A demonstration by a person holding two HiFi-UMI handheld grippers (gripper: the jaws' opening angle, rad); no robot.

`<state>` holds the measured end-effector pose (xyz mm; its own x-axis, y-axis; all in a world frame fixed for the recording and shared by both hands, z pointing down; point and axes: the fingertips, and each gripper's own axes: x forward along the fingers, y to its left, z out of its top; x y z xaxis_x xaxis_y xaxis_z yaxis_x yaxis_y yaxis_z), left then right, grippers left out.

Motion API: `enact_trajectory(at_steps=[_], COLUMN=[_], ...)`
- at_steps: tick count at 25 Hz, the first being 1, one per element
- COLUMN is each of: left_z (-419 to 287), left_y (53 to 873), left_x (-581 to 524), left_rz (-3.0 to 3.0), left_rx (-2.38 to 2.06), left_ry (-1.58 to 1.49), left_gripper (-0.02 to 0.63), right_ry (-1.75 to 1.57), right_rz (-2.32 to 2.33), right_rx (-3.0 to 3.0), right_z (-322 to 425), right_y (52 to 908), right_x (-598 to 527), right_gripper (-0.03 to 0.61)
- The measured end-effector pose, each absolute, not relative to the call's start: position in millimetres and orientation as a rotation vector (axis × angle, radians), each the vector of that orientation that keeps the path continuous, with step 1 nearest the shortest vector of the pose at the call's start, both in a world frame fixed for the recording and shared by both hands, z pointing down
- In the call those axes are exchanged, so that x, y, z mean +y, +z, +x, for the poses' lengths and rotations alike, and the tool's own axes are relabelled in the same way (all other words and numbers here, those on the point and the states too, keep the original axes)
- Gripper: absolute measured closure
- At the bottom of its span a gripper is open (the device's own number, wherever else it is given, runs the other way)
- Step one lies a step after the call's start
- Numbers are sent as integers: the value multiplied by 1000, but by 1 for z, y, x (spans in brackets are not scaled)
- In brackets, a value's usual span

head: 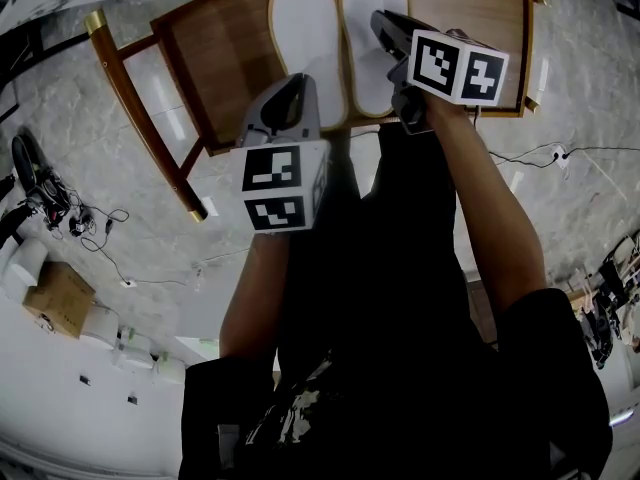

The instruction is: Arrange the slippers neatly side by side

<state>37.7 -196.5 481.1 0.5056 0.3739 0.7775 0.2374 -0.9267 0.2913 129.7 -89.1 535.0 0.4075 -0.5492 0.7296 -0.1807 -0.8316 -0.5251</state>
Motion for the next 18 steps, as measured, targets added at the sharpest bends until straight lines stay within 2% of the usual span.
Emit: enact_trajectory(at_steps=[2,3,5,18], left_z=[37,36,35,26], left_y=[481,481,481,476], left_x=[-197,-196,-196,-201], left_rz=[2597,2596,2594,2633], left_rx=[525,526,526,519], left_ry=[1393,1393,1391,1380], left_gripper=[607,607,607,607], right_ry=[-1406,-1413,-1420,-1385], right_rz=[-2341,-2353,-2369,-2472], right_rx=[671,690,721,733], right_z=[129,129,127,113], right_y=[537,537,538,535], right_x=[-91,-91,-94,-92], right_gripper=[555,496,459,451])
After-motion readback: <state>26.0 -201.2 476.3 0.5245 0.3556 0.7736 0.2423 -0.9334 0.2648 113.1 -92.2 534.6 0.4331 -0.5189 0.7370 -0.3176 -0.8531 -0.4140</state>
